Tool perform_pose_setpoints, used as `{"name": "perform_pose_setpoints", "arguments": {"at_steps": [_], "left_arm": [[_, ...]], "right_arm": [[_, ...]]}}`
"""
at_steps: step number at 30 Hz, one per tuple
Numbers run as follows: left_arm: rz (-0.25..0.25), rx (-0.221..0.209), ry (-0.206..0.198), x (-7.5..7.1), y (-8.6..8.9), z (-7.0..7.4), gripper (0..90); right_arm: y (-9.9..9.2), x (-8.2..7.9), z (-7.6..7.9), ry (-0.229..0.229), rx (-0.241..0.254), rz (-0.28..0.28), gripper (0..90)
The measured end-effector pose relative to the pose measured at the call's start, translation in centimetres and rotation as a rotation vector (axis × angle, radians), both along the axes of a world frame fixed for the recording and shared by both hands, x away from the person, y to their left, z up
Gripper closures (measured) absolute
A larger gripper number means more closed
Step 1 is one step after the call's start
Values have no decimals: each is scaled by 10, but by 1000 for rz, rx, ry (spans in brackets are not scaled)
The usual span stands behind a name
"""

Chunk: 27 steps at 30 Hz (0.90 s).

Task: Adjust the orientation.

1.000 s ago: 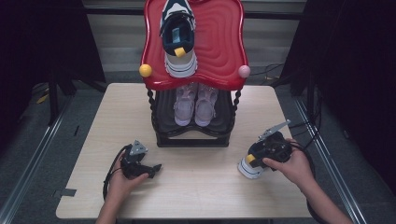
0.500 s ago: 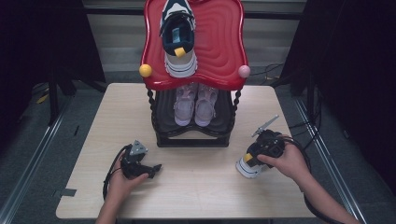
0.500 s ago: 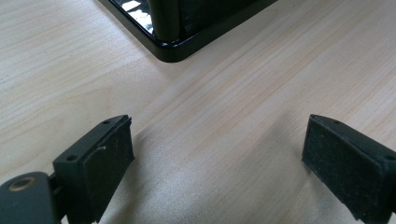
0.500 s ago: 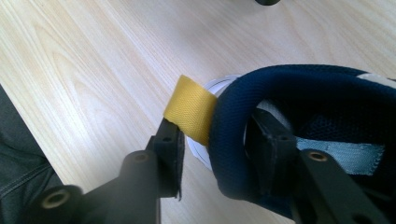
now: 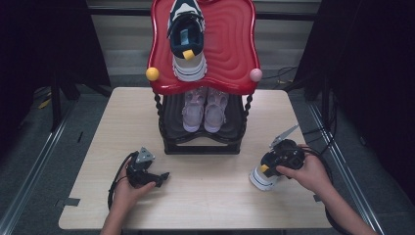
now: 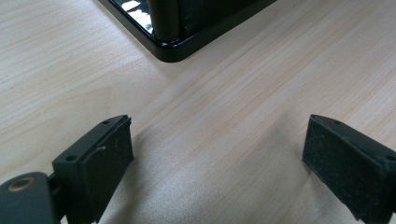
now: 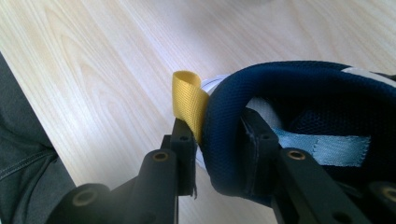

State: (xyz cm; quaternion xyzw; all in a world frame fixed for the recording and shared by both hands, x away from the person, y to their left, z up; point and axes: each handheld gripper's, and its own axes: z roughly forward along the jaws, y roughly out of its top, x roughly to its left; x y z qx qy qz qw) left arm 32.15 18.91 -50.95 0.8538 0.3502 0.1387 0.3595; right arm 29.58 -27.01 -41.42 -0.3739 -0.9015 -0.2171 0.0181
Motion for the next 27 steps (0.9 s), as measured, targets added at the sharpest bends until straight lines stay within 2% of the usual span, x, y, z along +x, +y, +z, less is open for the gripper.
{"name": "perform_pose_setpoints", "arguments": {"at_steps": [4,10,13,21,25,26,27], "left_arm": [[0,0,0,0,0,0,79],[0,0,0,0,0,0,79],[0,0,0,0,0,0,79],[-1,0,1,0,0,0,77],[-1,1,1,0,0,0,77],[-1,0,1,0,0,0,77],[-1,1,1,0,0,0,77]], "right_arm": [[6,3,0,25,-26,12,607],[15,10,-4,65,-63,-20,519],[18,13,-5,94,-82,-44,520],[22,19,-8,170,-105,-62,546],[23,22,-11,195,-120,-68,563],[24,22,-11,208,-107,-73,565],[25,22,-12,202,-119,-76,566]]}}
